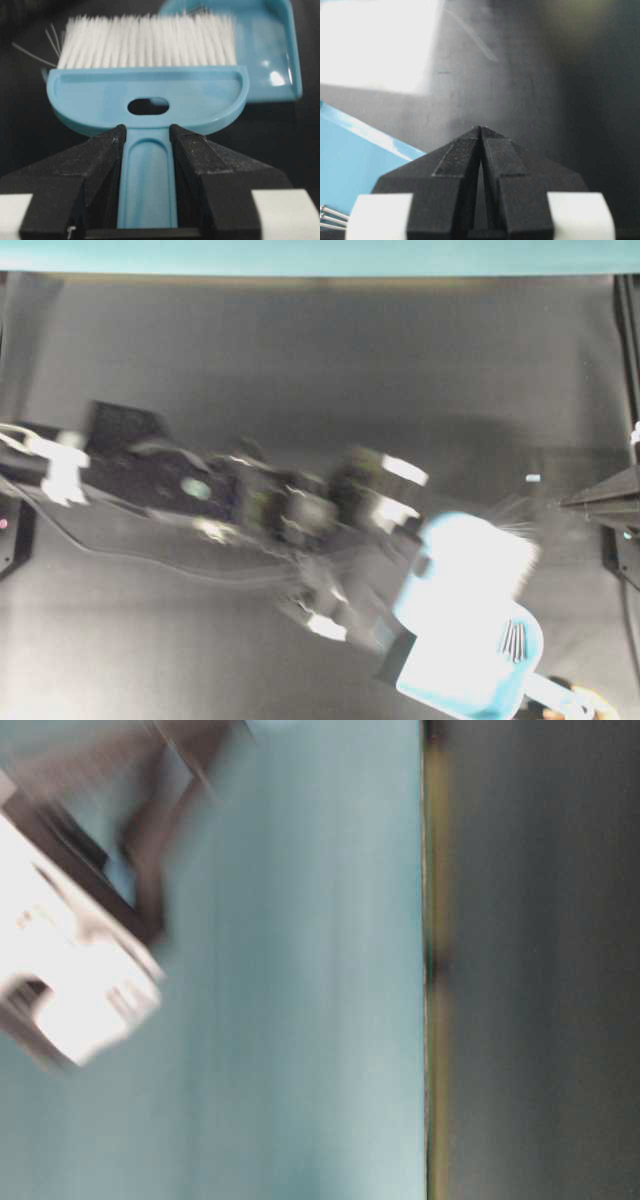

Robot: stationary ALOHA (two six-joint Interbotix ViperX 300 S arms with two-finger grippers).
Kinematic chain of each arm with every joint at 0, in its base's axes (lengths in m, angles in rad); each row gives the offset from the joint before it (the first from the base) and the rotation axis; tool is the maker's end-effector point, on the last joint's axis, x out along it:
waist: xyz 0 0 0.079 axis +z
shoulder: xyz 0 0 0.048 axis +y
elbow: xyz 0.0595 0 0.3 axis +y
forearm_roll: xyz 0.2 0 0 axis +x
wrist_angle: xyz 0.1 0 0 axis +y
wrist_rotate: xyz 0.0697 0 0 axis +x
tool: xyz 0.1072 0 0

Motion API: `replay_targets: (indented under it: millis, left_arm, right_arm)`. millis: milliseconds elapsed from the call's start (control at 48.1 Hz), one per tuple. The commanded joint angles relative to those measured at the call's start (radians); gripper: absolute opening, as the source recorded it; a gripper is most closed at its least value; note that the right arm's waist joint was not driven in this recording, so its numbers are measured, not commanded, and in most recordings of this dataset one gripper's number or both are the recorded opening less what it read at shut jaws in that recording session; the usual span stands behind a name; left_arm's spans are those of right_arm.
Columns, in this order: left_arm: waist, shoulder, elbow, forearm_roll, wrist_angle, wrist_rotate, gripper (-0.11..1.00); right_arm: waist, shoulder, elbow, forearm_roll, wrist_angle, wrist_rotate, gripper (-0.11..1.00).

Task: Hold the dustpan with a person, while the left arm uses a hand brush to gather the screws into the dustpan.
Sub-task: 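Pull the brush back away from the dustpan to the left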

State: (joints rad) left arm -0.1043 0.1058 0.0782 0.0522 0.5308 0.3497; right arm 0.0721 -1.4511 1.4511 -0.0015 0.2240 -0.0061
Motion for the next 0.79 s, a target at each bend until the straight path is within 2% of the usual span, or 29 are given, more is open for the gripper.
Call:
replay_targets:
  millis: [0,146,312,437,769]
  left_arm:
    - [0.011,-0.11,0.144,0.002,-0.103,-0.049,0.3]
    - [0.031,-0.252,0.382,0.002,-0.285,-0.132,0.3]
    - [0.054,-0.337,0.54,0.002,-0.311,-0.193,0.3]
    - [0.058,-0.368,0.612,0.002,-0.318,-0.199,0.3]
    - [0.084,-0.413,0.727,0.002,-0.374,-0.207,0.3]
  right_arm:
    - [0.0,0.005,-0.006,0.0,-0.009,-0.005,0.0]
    - [0.0,0.003,-0.005,-0.002,-0.009,-0.005,0.0]
    - [0.0,0.003,-0.005,0.0,-0.009,-0.005,0.0]
    - [0.0,0.005,-0.005,-0.002,-0.011,-0.005,0.0]
    - [0.0,0.003,-0.005,-0.002,-0.009,-0.005,0.0]
